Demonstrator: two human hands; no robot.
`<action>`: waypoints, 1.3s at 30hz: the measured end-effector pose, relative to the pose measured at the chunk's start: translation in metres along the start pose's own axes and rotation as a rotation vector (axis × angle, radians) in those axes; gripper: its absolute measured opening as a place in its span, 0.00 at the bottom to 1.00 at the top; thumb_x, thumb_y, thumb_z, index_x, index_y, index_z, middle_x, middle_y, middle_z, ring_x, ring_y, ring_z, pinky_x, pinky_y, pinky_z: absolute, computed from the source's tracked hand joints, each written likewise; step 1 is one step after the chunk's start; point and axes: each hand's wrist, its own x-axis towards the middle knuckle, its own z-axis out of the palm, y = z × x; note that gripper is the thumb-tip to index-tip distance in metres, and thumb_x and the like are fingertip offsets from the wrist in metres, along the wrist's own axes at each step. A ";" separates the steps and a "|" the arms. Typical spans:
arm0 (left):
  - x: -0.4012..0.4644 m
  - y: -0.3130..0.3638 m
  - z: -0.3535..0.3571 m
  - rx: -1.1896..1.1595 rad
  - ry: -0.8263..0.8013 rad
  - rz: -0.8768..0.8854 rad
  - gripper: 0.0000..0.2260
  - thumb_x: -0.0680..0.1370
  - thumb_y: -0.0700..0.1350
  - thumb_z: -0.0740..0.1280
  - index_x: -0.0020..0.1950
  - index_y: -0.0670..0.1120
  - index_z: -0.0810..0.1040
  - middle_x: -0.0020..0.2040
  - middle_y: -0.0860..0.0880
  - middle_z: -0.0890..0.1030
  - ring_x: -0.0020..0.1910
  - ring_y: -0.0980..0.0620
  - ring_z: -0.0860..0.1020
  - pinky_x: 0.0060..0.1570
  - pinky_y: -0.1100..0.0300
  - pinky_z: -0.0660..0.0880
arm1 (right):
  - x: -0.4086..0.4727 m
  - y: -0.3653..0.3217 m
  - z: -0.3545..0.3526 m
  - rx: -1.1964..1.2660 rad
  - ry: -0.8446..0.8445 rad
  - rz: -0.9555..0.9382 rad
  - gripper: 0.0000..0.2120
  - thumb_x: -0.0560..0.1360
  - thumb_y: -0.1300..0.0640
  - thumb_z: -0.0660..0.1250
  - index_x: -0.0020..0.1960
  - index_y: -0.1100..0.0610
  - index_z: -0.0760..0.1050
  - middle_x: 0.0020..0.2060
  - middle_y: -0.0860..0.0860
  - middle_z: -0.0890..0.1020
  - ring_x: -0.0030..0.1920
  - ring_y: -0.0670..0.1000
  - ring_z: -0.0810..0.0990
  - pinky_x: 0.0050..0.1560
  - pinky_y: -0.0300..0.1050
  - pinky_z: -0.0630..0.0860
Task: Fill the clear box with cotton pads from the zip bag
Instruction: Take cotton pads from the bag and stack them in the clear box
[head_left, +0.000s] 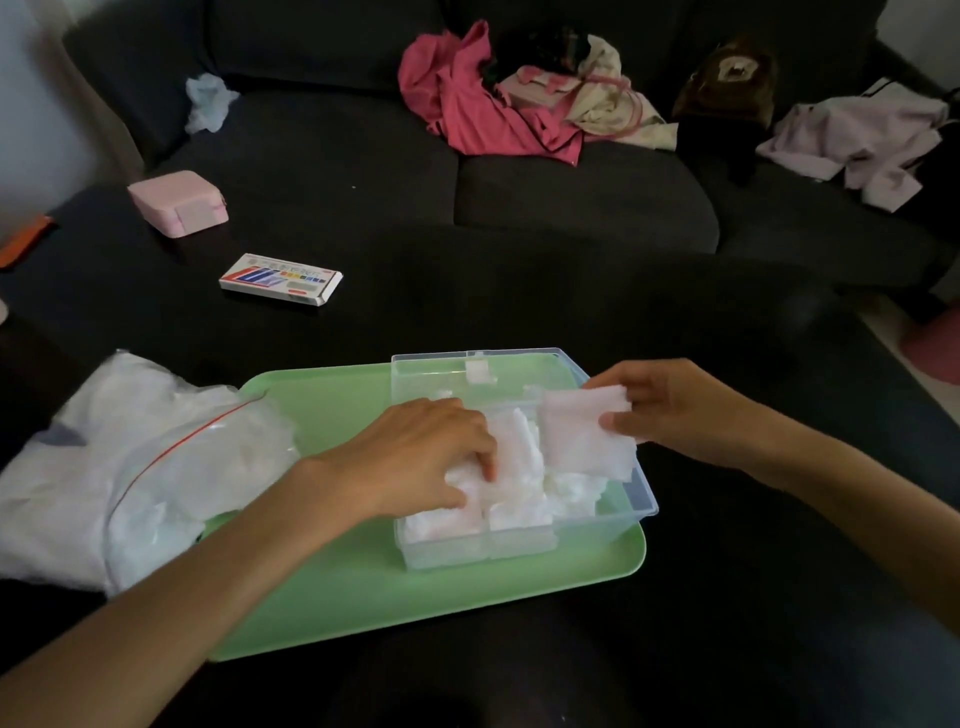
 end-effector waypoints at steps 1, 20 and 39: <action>-0.001 -0.001 -0.004 -0.063 0.048 -0.014 0.12 0.72 0.53 0.71 0.54 0.61 0.75 0.53 0.63 0.75 0.55 0.60 0.70 0.58 0.56 0.69 | 0.001 0.000 -0.003 0.008 -0.012 0.008 0.12 0.74 0.63 0.67 0.47 0.46 0.76 0.42 0.43 0.82 0.41 0.37 0.82 0.36 0.31 0.77; -0.065 -0.007 -0.032 -0.323 0.416 -0.425 0.09 0.77 0.54 0.61 0.50 0.59 0.80 0.45 0.63 0.80 0.44 0.67 0.76 0.41 0.62 0.73 | 0.014 -0.025 0.082 0.151 -0.026 -0.068 0.08 0.73 0.62 0.70 0.43 0.48 0.81 0.39 0.45 0.83 0.42 0.48 0.83 0.45 0.40 0.79; -0.049 0.014 -0.011 0.327 0.166 -0.218 0.13 0.75 0.58 0.64 0.55 0.55 0.80 0.43 0.55 0.63 0.45 0.54 0.56 0.42 0.58 0.51 | 0.019 -0.019 0.105 -0.246 -0.076 -0.028 0.06 0.71 0.52 0.72 0.45 0.52 0.78 0.28 0.47 0.81 0.26 0.40 0.78 0.32 0.29 0.73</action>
